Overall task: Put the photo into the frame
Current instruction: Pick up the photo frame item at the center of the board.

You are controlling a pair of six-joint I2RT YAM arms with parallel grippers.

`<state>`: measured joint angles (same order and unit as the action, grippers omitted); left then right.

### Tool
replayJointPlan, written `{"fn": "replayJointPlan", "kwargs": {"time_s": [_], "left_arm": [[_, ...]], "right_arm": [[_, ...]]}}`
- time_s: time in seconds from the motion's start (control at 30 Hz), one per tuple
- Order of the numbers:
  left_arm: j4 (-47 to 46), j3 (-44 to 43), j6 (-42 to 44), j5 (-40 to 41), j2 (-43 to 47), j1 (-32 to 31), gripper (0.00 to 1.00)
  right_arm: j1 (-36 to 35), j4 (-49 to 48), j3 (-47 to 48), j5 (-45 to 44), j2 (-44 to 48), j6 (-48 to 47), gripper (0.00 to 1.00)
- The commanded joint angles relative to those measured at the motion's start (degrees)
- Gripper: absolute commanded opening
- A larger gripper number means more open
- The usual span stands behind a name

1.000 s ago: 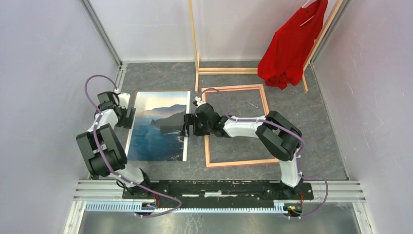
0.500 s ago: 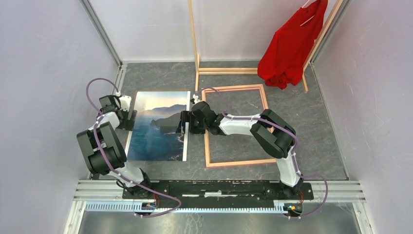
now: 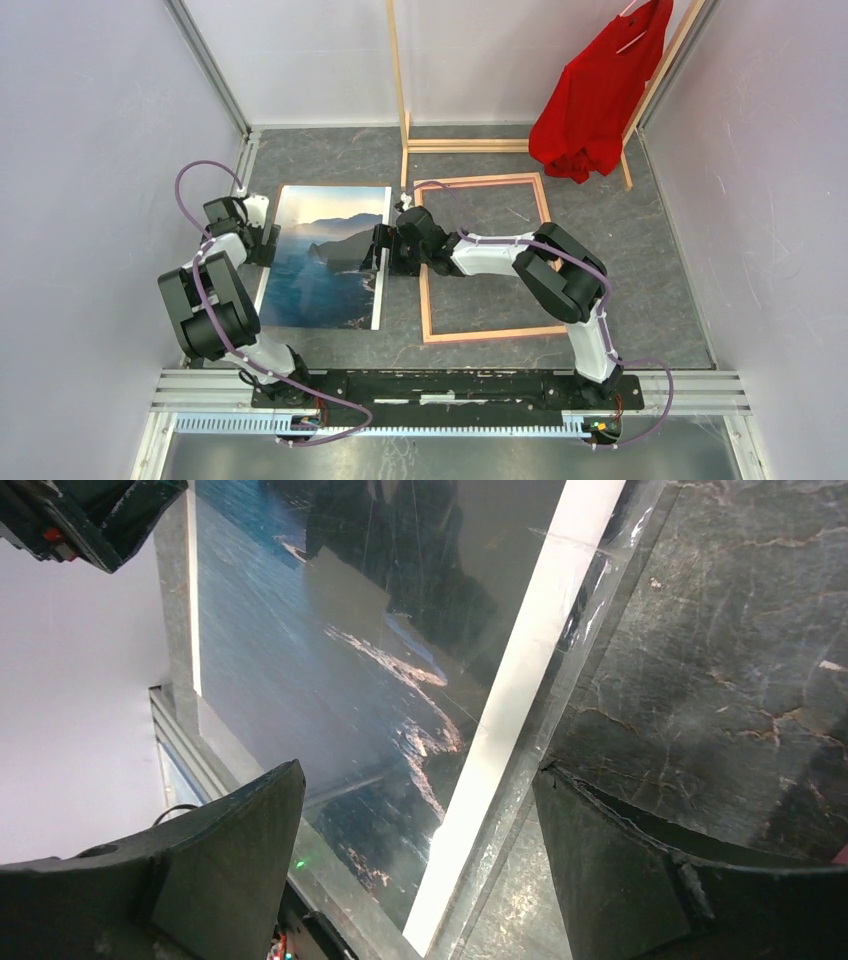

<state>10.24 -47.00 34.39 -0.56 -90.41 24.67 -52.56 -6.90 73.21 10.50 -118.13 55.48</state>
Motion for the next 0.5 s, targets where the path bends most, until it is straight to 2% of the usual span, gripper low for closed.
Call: {"fn": "replayJointPlan", "kwargs": {"time_s": [0.0,0.47], "left_arm": [[2.51,3.68,3.40,-1.83,-3.28,-0.12,1.00],[3.38,4.36,4.10,-2.61,-2.28,-0.09,1.00]], "right_arm": [[0.17,-6.05,-1.21,3.78,3.06,4.10,0.91],[0.53,-12.01,-2.67,6.83,7.62,8.80,0.91]]}}
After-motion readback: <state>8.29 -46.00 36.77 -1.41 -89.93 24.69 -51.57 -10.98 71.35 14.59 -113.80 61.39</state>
